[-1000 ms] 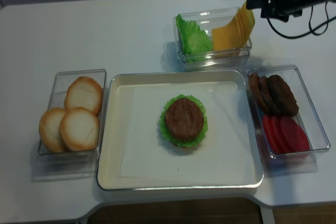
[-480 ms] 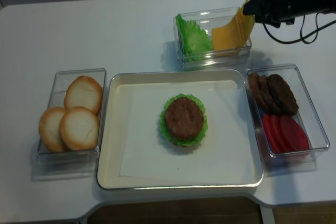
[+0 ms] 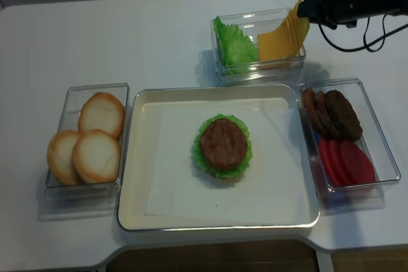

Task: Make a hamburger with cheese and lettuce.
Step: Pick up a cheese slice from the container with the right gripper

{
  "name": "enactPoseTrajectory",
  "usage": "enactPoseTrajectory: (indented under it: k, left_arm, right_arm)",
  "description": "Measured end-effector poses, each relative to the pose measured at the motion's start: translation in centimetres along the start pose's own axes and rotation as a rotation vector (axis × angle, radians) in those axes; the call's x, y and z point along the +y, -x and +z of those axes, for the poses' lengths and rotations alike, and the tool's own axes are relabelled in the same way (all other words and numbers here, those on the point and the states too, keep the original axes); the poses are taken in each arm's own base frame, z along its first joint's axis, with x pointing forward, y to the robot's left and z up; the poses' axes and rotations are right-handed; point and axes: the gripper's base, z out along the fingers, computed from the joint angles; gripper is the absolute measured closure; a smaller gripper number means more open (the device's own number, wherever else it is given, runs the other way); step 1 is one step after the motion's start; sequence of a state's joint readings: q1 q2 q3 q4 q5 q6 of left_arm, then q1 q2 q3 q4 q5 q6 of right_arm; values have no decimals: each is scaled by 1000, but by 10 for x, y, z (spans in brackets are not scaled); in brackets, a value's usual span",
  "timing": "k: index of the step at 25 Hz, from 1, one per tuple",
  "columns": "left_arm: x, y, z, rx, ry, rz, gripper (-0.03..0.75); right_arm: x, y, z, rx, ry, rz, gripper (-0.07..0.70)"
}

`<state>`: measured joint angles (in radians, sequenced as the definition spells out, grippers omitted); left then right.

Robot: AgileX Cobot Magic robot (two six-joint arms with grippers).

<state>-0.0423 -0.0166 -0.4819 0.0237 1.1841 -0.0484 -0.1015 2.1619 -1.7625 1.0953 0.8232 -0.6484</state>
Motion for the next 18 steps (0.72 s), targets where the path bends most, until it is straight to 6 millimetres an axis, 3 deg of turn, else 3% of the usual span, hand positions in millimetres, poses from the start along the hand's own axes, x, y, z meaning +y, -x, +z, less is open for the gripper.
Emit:
enactPoseTrajectory:
  k: [6,12,18]
  left_arm:
    - [0,0,0,0,0,0,249]
    - [0,0,0,0,0,0,249]
    - [0,0,0,0,0,0,249]
  right_arm:
    - [-4,-2,5,2,10,27,423]
    - [-4,-2,5,-3,17,33,514]
    - [0,-1,5,-16,63,29,537]
